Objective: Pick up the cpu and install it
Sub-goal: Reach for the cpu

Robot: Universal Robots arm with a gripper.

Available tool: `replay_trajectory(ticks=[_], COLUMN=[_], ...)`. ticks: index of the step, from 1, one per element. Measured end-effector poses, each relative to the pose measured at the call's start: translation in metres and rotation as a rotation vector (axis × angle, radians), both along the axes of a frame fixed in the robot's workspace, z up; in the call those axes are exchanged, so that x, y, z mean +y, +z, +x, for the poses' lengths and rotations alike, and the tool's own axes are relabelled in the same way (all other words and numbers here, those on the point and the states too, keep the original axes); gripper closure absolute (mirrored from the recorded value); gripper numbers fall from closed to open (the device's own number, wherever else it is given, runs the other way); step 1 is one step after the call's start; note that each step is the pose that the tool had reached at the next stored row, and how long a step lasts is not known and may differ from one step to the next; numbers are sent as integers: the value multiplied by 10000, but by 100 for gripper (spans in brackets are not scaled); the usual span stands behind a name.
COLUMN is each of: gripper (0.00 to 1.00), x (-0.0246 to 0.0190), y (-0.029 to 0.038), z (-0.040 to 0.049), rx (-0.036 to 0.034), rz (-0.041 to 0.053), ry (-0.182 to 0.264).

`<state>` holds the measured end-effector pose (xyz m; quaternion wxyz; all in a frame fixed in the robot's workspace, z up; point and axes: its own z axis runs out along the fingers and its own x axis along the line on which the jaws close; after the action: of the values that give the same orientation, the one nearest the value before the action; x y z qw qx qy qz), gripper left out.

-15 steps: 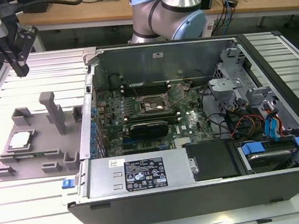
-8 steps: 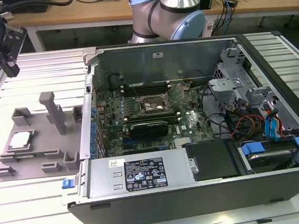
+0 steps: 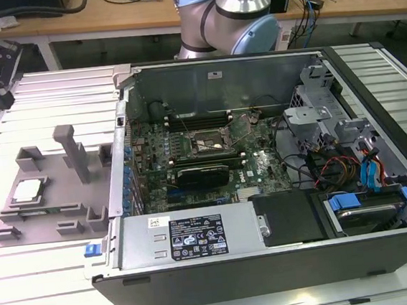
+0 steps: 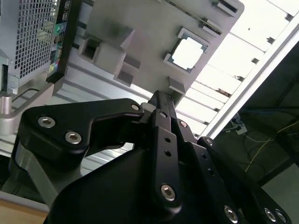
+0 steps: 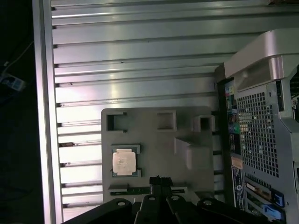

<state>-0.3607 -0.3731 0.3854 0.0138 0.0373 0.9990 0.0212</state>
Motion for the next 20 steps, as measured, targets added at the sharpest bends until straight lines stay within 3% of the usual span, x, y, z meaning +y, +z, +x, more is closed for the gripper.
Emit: replay_trajectory(ticks=[2,9,14,20], gripper=[89,89,89,89], x=[0,0,-3,-88], y=[-47,-164,-310,-460], z=[-100,-225,-298,-294], rx=[0,2,1,0], rz=[0,-1,0,49], ry=[0,-1,1,-29])
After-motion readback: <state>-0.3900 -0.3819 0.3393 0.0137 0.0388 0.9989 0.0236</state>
